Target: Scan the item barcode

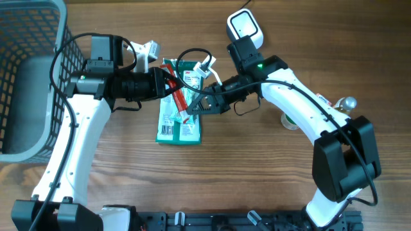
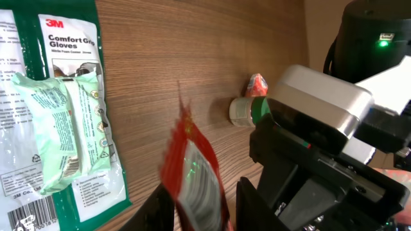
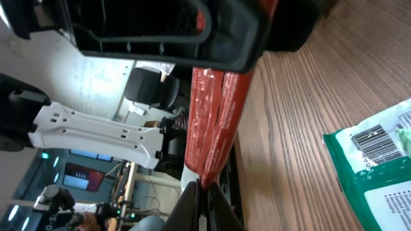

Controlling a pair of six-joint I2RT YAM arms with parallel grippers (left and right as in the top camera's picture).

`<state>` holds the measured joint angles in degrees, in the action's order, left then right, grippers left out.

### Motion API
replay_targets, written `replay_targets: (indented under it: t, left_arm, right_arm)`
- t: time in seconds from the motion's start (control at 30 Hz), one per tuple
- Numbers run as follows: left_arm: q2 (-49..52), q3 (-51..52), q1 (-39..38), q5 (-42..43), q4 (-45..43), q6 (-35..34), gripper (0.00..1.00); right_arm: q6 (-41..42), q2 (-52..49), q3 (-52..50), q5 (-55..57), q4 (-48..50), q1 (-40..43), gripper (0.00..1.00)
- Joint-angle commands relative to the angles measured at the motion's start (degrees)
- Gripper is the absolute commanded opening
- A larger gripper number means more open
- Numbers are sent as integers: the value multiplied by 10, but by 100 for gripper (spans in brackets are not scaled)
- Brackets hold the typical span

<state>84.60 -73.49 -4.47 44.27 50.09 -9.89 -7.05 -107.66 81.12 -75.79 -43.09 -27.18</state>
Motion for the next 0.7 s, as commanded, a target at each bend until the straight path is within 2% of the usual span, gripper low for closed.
replay_targets:
  t: [0.0, 0.1, 0.2, 0.43, 0.53, 0.6, 0.67]
  left_arm:
    - [5, 4, 1, 16, -2, 5, 24]
    - [5, 4, 1, 16, -2, 5, 22]
    - [5, 4, 1, 16, -2, 5, 6]
    - [5, 4, 1, 17, -2, -14, 4]
    - [5, 4, 2, 18, -7, -41, 4]
    - [5, 4, 2, 20, -12, -53, 4]
    - [5, 4, 4, 45, -15, -64, 4]
  right_arm:
    - [15, 18, -2, 3, 7, 0, 4]
    - [15, 18, -2, 3, 6, 0, 4]
    - [15, 18, -2, 5, 7, 0, 4]
    - [15, 18, -2, 12, 6, 0, 6]
    - [14, 18, -2, 12, 8, 0, 13]
    - [15, 18, -2, 12, 13, 1, 29]
    - [15, 18, -2, 12, 23, 2, 32]
